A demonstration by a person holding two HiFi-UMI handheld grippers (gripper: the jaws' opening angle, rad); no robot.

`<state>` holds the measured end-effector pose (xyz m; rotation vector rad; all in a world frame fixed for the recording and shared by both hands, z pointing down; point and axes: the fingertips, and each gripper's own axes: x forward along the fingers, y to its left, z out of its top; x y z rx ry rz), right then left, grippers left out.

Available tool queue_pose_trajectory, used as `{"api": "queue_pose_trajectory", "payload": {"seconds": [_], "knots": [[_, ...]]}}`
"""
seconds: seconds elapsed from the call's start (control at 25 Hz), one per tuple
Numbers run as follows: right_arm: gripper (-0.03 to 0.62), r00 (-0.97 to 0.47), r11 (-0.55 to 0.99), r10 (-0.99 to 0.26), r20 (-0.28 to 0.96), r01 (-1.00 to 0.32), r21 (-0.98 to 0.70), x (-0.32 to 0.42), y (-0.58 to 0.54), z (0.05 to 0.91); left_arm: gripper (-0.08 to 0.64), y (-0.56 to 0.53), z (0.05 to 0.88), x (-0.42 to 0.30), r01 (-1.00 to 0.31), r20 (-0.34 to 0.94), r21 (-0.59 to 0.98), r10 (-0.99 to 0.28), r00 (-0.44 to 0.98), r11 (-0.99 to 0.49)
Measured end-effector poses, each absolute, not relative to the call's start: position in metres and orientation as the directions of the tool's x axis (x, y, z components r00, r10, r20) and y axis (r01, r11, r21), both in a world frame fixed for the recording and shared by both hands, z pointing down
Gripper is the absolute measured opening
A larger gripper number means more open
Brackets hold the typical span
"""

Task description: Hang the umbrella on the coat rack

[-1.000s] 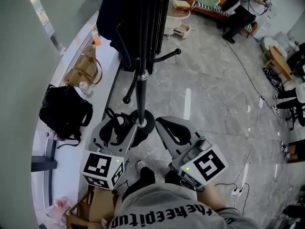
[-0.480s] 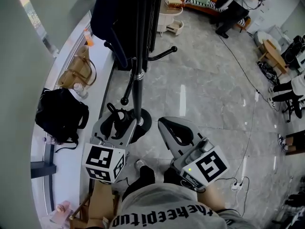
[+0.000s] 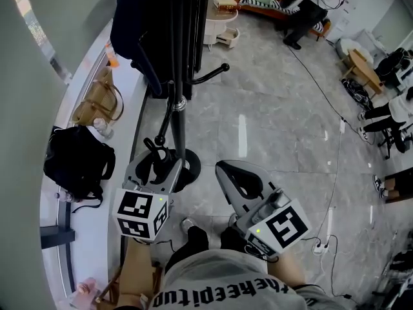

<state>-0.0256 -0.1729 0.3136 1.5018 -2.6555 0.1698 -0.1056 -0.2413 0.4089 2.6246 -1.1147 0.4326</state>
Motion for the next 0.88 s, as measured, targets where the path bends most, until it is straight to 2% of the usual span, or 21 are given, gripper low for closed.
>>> {"api": "queue_pose_trajectory", "payload": {"seconds": [0.16,0.88], "knots": [[0.011,-0.490,0.491,-0.856,0.165,-0.871,-0.036,-0.016,-0.170,0.319,0.244,-0.244,0.412,-0.101,-0.727,0.380,0.116,-0.646,0.662,-0.677],[0.012,-0.491,0.492,-0.858,0.150,-0.870,-0.035,-0.008,-0.171,0.315,0.244,-0.244,0.405,-0.085,-0.715,0.382,0.099,-0.637,0.670,-0.692]]}}
